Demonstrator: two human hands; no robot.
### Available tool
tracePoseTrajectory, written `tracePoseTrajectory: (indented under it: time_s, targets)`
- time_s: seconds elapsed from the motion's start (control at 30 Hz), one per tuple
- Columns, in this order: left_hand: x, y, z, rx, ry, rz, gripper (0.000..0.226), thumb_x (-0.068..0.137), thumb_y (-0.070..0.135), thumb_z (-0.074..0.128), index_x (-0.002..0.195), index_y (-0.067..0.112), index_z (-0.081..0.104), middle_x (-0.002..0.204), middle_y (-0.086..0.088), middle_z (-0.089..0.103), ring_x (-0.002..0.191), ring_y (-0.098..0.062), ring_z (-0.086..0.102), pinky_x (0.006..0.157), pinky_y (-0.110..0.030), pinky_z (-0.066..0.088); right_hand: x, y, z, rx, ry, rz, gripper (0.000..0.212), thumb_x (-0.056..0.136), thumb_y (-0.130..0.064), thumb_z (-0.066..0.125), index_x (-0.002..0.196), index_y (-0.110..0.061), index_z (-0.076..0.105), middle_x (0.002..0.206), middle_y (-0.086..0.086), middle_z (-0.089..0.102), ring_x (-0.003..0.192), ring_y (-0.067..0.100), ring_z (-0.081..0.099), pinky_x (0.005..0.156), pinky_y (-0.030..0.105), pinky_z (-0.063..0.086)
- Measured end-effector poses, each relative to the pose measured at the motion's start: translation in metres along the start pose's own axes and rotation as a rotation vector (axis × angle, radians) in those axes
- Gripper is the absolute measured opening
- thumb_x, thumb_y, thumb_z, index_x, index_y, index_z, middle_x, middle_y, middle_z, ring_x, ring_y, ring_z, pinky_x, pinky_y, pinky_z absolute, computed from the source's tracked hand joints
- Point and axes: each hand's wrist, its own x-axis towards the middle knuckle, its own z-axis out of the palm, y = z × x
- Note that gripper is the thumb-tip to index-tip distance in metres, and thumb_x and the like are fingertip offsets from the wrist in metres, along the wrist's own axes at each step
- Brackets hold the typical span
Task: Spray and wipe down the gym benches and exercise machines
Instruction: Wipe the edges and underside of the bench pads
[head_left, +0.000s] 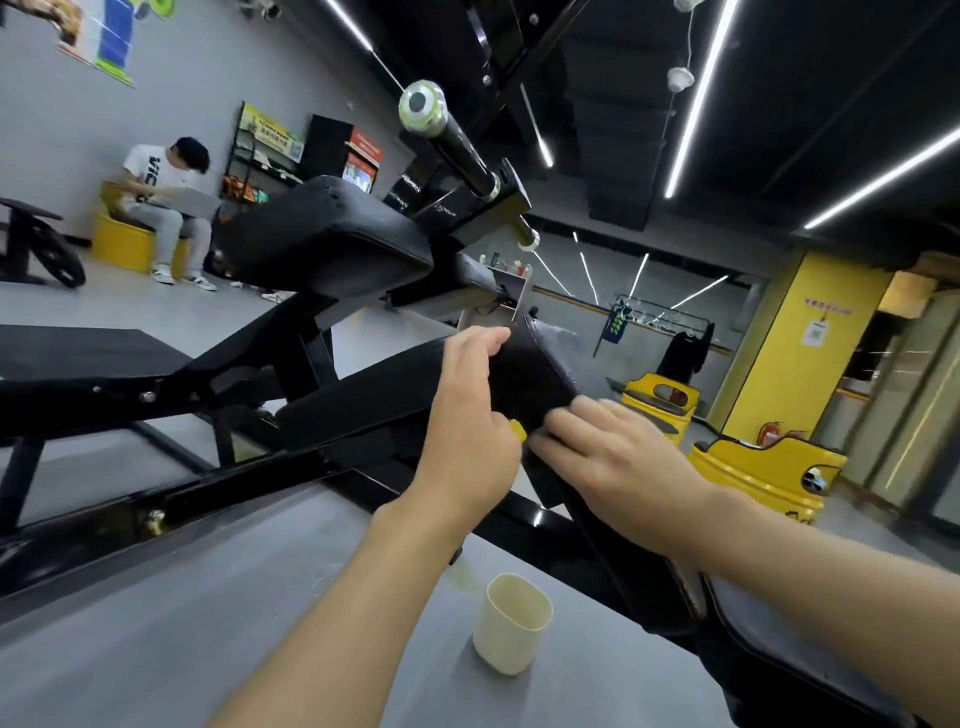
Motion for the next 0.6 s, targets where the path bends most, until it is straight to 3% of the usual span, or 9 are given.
tracePoseTrajectory:
  time_s: [0.13,0.2,0.27,0.33,0.43,0.5,0.6]
  targets:
    - [-0.003,-0.002,0.002,-0.076,0.008,-0.024,0.080,0.068,-0.024,0.043,0.139,0.011,0.043,0.137,0.001,0.041,0.132,-0.011,0.043,0.111,-0.027,0.039,0.070,0.003,0.003,0.033,0.168,0.201,0.017,0.085,0.000,0.054,0.096,-0.005,0.066,0.093,0.009,0.059,0.080,0.025,0.050,0.070,0.036,0.044]
    - [-0.005,-0.009,0.003,-0.076,-0.006,-0.059,0.084,0.069,-0.019,0.050,0.143,0.017,0.036,0.142,0.004,0.033,0.137,-0.015,0.038,0.114,-0.035,0.038,0.068,-0.010,0.011,0.079,0.149,0.267,0.018,0.082,-0.001,0.056,0.095,-0.007,0.067,0.094,0.008,0.058,0.081,0.024,0.050,0.071,0.036,0.045]
    - [-0.012,-0.017,0.001,-0.018,-0.087,-0.038,0.086,0.070,-0.012,0.057,0.145,0.022,0.029,0.145,0.012,0.025,0.141,-0.017,0.032,0.114,-0.040,0.038,0.051,-0.017,0.013,0.125,0.098,0.216,0.019,0.076,-0.002,0.062,0.093,-0.010,0.067,0.092,0.005,0.057,0.080,0.022,0.049,0.070,0.035,0.045]
    - [-0.019,-0.024,0.000,0.044,-0.124,0.029,0.091,0.071,0.001,0.070,0.146,0.026,0.024,0.149,0.014,0.021,0.144,-0.018,0.026,0.113,-0.042,0.039,0.045,-0.019,0.002,0.307,0.104,0.272,0.020,0.080,-0.002,0.064,0.098,-0.010,0.067,0.093,0.004,0.057,0.083,0.021,0.051,0.073,0.032,0.047]
    - [-0.021,-0.018,0.000,-0.043,-0.103,0.025,0.114,0.067,0.027,0.083,0.149,0.048,0.007,0.151,0.007,0.024,0.142,-0.024,0.033,0.111,-0.043,0.041,0.072,-0.023,-0.024,0.778,0.355,0.681,0.018,0.087,-0.003,0.060,0.103,-0.009,0.057,0.099,0.001,0.053,0.087,0.009,0.050,0.076,0.015,0.041]
    - [-0.017,-0.014,0.000,-0.125,-0.106,-0.005,0.117,0.071,0.032,0.081,0.145,0.060,-0.006,0.151,0.005,0.027,0.141,-0.023,0.039,0.110,-0.044,0.044,0.094,-0.024,-0.032,0.919,0.296,0.840,0.016,0.087,-0.007,0.062,0.100,-0.008,0.053,0.103,0.001,0.046,0.085,0.003,0.046,0.073,0.009,0.038]
    - [-0.014,-0.015,-0.008,-0.091,-0.074,-0.036,0.096,0.093,0.006,0.065,0.154,0.042,-0.001,0.145,0.010,0.020,0.131,-0.002,0.046,0.108,-0.029,0.046,0.101,-0.020,-0.040,1.118,0.011,0.864,0.009,0.091,-0.014,0.058,0.095,-0.009,0.065,0.095,0.000,0.058,0.078,0.006,0.055,0.070,0.018,0.046]
